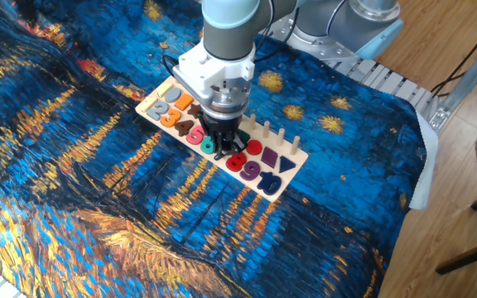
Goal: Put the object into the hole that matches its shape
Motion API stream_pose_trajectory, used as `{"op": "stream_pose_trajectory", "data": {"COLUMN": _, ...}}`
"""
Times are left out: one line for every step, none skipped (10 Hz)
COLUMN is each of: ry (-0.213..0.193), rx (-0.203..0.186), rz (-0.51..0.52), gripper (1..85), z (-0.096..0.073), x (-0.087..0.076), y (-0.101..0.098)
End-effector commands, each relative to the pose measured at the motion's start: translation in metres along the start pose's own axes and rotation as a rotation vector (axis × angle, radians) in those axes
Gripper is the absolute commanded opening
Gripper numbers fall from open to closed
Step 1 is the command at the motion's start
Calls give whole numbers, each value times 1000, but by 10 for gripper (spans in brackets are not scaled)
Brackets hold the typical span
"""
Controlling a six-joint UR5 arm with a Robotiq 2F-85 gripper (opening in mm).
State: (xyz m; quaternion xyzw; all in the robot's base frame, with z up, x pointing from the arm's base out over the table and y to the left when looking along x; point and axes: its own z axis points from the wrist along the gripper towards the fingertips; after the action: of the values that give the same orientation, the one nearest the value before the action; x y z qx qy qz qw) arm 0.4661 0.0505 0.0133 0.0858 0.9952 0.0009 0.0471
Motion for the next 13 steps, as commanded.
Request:
{"op": "stream_pose_trajectory", "data": {"ry": 1, "rx": -10, "rz": 8, "gripper": 17, "z": 0, "x": 0, "y": 1}}
{"op": "stream_pose_trajectory", "data": {"ry": 1, "rx": -12, "rz": 10, "gripper": 17, "z": 0, "x": 0, "y": 2}}
{"op": "stream_pose_trajectory", "data": {"ry": 2, "rx": -13, "rz": 11, "gripper": 17, "z": 0, "x": 0, "y": 2}}
{"op": "stream_pose_trajectory", "data": {"ry": 1, "rx": -10, "rz": 11, "gripper": 17, "z": 0, "x": 0, "y": 2}}
{"op": "stream_pose_trajectory", "data": {"ry": 1, "rx": -9, "rz": 11, "gripper": 17, "z": 0, "x": 0, "y": 2}}
{"op": "stream_pose_trajectory", "data": {"ry": 0, "rx": -6, "rz": 8, "gripper": 17, "z": 0, "x": -1, "y": 1}}
{"op": "stream_pose_trajectory", "data": {"ry": 1, "rx": -3, "rz": 6, "gripper": 17, "z": 0, "x": -1, "y": 1}}
{"op": "stream_pose_trajectory", "data": {"ry": 2, "rx": -4, "rz": 6, "gripper": 17, "z": 0, "x": -1, "y": 2}}
{"op": "stream_pose_trajectory", "data": {"ry": 2, "rx": -6, "rz": 8, "gripper": 17, "z": 0, "x": -1, "y": 2}}
{"op": "stream_pose_trajectory", "data": {"ry": 0, "rx": -3, "rz": 0, "gripper": 17, "z": 0, "x": -1, "y": 2}}
{"op": "stream_pose_trajectory", "data": {"ry": -4, "rx": -5, "rz": -6, "gripper": 37, "z": 0, "x": -2, "y": 2}}
{"op": "stream_pose_trajectory", "data": {"ry": -4, "rx": -8, "rz": -15, "gripper": 87, "z": 0, "x": -2, "y": 3}}
{"op": "stream_pose_trajectory", "data": {"ry": -4, "rx": -17, "rz": -19, "gripper": 117, "z": 0, "x": -2, "y": 6}}
